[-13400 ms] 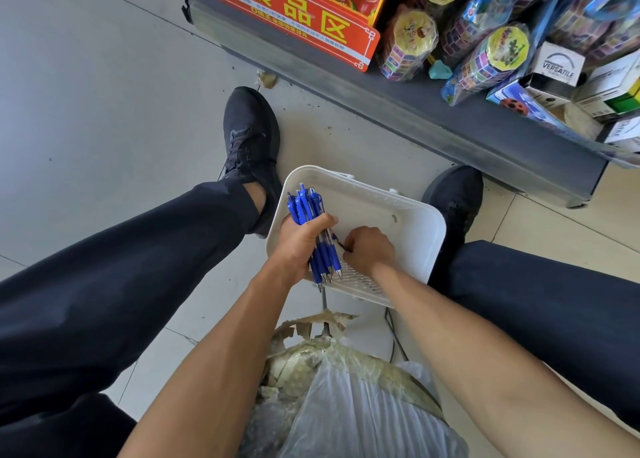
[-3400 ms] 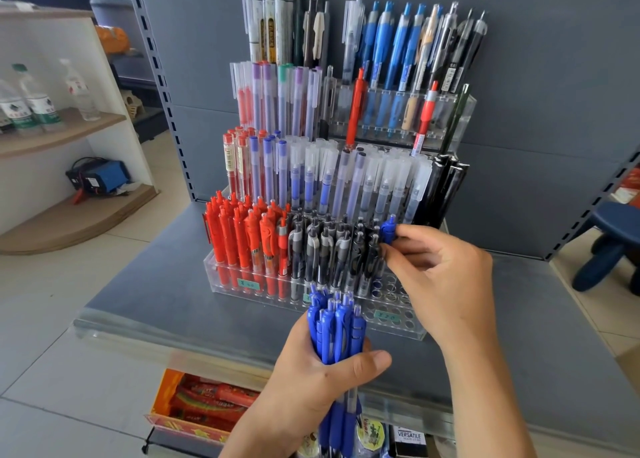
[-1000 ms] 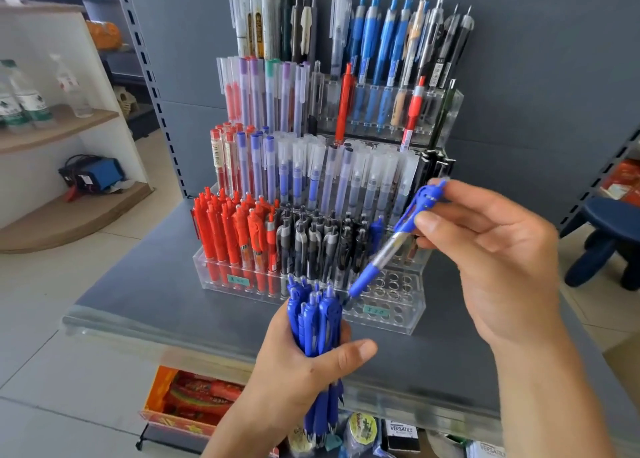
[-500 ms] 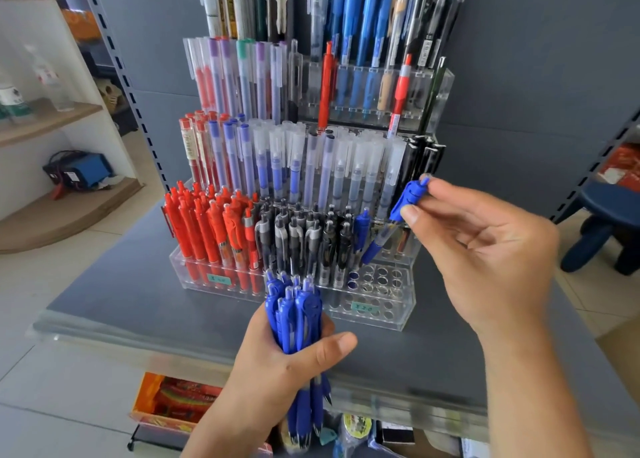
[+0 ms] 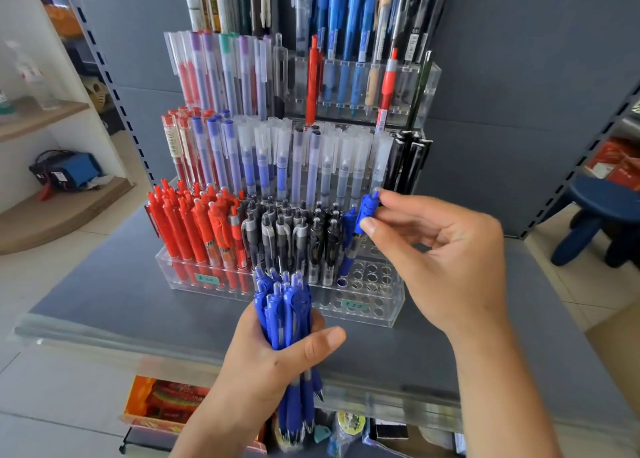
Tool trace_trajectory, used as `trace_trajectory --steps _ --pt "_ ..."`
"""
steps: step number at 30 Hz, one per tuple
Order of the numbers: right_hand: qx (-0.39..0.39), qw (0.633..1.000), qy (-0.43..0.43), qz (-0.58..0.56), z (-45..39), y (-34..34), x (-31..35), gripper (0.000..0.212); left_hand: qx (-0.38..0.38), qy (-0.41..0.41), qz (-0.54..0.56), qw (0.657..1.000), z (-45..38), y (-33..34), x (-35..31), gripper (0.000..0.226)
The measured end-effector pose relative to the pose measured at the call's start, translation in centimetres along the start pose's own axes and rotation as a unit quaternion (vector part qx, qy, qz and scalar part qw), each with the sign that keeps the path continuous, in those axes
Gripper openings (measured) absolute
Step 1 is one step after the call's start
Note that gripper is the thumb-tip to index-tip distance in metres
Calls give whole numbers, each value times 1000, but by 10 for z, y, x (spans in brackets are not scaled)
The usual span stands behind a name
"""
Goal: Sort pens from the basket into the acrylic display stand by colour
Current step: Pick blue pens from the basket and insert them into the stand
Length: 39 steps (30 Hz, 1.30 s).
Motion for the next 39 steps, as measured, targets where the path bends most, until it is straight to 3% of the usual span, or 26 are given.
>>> trace_trajectory --steps 10,39 --pt "34 997 70 16 4 9 -15 28 11 -8 -1 1000 0 2 1 60" --pt "55 985 156 52 10 12 -28 24 18 -17 22 999 -1 3 6 59"
Point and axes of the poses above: each hand's wrist, its own z-axis away from the middle knuckle, its own y-axis out of the palm, x = y × z, the point moved 9 cm from there along -z, towards the middle knuckle, and after that the axes turned 14 degrees about -z, right-handed, at the moved point
